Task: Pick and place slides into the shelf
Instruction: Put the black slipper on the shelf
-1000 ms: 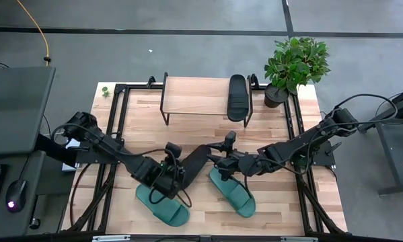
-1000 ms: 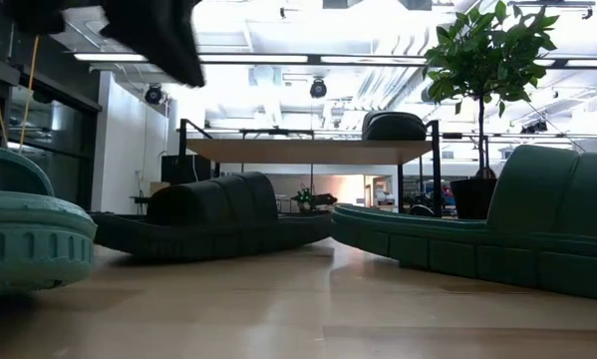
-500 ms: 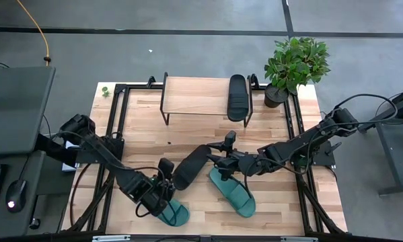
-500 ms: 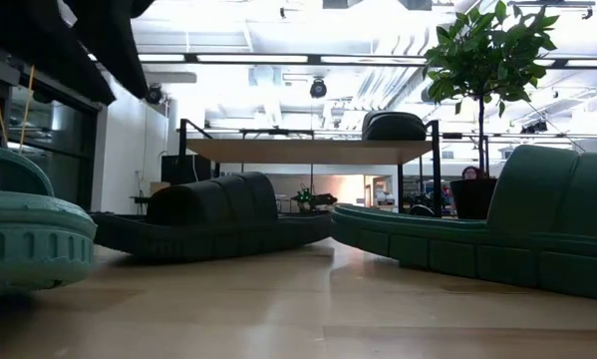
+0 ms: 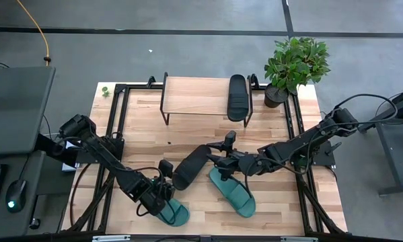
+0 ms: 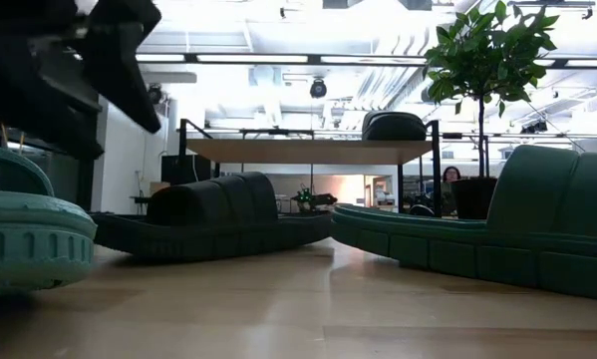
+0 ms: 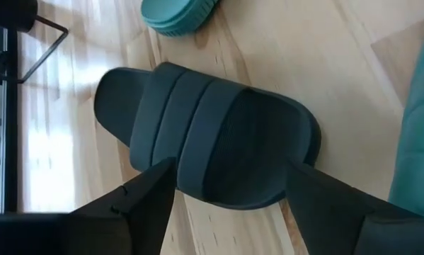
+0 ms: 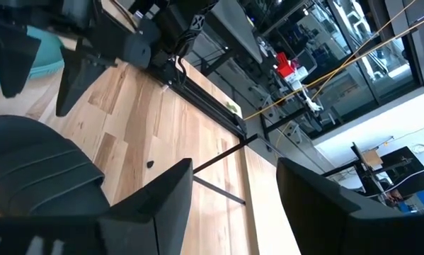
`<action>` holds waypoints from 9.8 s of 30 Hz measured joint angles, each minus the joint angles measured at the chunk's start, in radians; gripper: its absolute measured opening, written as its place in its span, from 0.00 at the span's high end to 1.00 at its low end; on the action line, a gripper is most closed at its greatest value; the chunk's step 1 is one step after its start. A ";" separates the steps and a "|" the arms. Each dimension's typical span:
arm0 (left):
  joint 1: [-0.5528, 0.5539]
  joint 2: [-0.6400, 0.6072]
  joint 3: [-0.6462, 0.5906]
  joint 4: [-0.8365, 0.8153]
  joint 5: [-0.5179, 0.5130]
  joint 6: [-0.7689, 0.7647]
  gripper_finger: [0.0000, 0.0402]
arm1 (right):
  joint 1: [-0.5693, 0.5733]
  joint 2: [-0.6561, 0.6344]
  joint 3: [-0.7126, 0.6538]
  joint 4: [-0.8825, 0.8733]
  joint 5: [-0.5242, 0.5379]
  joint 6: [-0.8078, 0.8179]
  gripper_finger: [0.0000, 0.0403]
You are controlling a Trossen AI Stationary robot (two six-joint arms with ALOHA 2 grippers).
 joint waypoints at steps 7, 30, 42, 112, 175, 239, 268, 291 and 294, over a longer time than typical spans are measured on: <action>0.000 0.000 -0.045 0.106 -0.015 0.012 0.44 | 0.000 0.000 0.000 0.009 0.000 0.000 0.51; 0.081 0.065 -0.072 0.235 0.049 0.119 0.44 | 0.000 0.000 0.000 0.017 0.000 0.000 0.51; 0.078 0.122 -0.067 0.270 -0.040 0.153 0.44 | 0.000 0.000 -0.001 0.022 -0.001 0.000 0.51; 0.184 0.124 0.043 0.051 0.000 0.149 0.44 | 0.000 0.000 -0.001 0.022 -0.001 0.000 0.51; 0.170 0.124 0.239 -0.352 -0.134 0.001 1.00 | -0.001 0.000 0.007 0.011 0.187 0.040 0.51; 0.228 0.124 0.605 -0.651 -0.515 0.100 0.99 | -0.020 0.402 0.654 -0.715 0.188 0.578 0.51; 0.195 0.123 0.604 -0.488 -0.507 0.215 0.99 | -0.038 0.398 0.654 -0.768 0.209 0.646 0.51; 0.194 0.123 0.605 -0.481 -0.526 0.221 0.99 | -0.068 0.404 0.652 -0.862 0.229 0.741 0.72; 0.194 0.123 0.605 -0.481 -0.525 0.221 0.99 | -0.069 0.404 0.652 -0.868 0.230 0.752 0.81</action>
